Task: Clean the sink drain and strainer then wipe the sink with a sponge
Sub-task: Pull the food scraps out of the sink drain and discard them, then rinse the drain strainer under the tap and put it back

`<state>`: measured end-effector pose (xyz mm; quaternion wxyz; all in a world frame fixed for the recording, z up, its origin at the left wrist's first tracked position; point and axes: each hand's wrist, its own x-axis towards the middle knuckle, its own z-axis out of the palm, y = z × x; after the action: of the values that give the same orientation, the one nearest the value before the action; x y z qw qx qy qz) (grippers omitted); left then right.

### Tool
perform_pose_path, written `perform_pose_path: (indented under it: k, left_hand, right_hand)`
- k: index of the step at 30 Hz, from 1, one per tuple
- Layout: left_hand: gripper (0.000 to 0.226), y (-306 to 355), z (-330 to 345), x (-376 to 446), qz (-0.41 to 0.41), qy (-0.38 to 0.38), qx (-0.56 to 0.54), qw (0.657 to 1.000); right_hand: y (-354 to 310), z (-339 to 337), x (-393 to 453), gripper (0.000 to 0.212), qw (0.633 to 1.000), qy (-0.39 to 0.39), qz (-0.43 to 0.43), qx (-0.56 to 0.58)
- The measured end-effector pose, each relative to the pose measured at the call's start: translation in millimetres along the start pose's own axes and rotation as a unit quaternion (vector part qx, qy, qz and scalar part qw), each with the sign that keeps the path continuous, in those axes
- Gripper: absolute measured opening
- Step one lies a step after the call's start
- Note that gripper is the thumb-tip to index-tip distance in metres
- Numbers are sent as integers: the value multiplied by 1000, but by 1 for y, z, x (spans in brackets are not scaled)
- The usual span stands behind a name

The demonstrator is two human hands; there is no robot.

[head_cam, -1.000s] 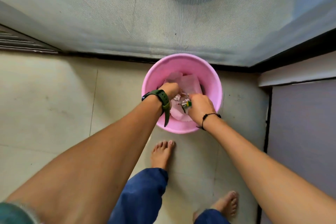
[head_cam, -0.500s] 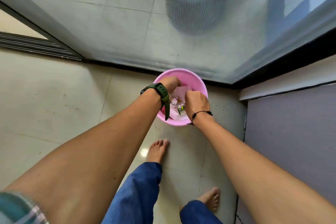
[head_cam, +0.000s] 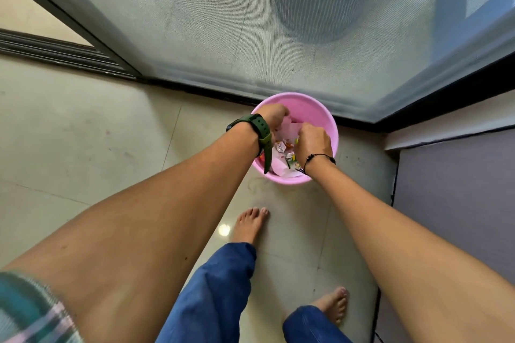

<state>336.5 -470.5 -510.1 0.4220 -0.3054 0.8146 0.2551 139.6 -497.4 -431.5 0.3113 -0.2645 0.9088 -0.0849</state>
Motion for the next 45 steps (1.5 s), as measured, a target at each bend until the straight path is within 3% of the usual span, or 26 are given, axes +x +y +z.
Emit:
perform_pose_path:
  k: [6, 9, 11, 12, 13, 15, 20, 22, 26, 30, 33, 38, 45]
  left_hand:
    - [47, 3, 0, 0, -19, 36, -51, 998]
    - [46, 11, -9, -18, 3, 23, -174, 984]
    - [41, 32, -78, -11, -65, 89, -406, 907]
    - [32, 50, -128, -23, -110, 26, -485, 867]
    - [21, 66, -178, -33, -92, -10, -537, 838]
    - [24, 90, -251, -67, -43, -5, -617, 786]
    - [22, 157, -294, -187, 28, 7, -615, 788]
    - [17, 195, -314, -248, 96, 25, -609, 787]
    - [25, 272, -336, -380, 305, 23, -575, 759]
    - [29, 352, -331, -485, 429, -42, -507, 746]
    - [28, 414, -304, -535, 484, -90, -455, 742]
    - [25, 498, -239, -587, 508, -203, -382, 745]
    - [25, 557, -144, -623, 528, -328, -205, 756]
  right_hand:
    - [11, 1, -3, 25, 995, 15, 28, 91]
    - [18, -10, -17, 22, 982, 54, 82, 163]
    - [22, -27, -35, 26, 973, 66, 99, 197]
    - [24, -38, -46, 28, 970, 69, 99, 211]
    - [26, -53, -59, 29, 966, 78, 98, 227]
    - [29, -85, -89, 28, 952, 108, 100, 269]
    - [27, -204, -184, 24, 896, 224, 82, 374]
    - [27, -262, -234, 23, 866, 294, 66, 400]
    - [38, -369, -347, 23, 774, 465, 8, 430]
    - [81, -436, -454, 27, 665, 588, -11, 460]
    - [131, -456, -517, 25, 623, 642, 22, 447]
    - [203, -449, -600, 25, 554, 711, 123, 415]
    - [249, -402, -683, 21, 476, 750, 277, 366]
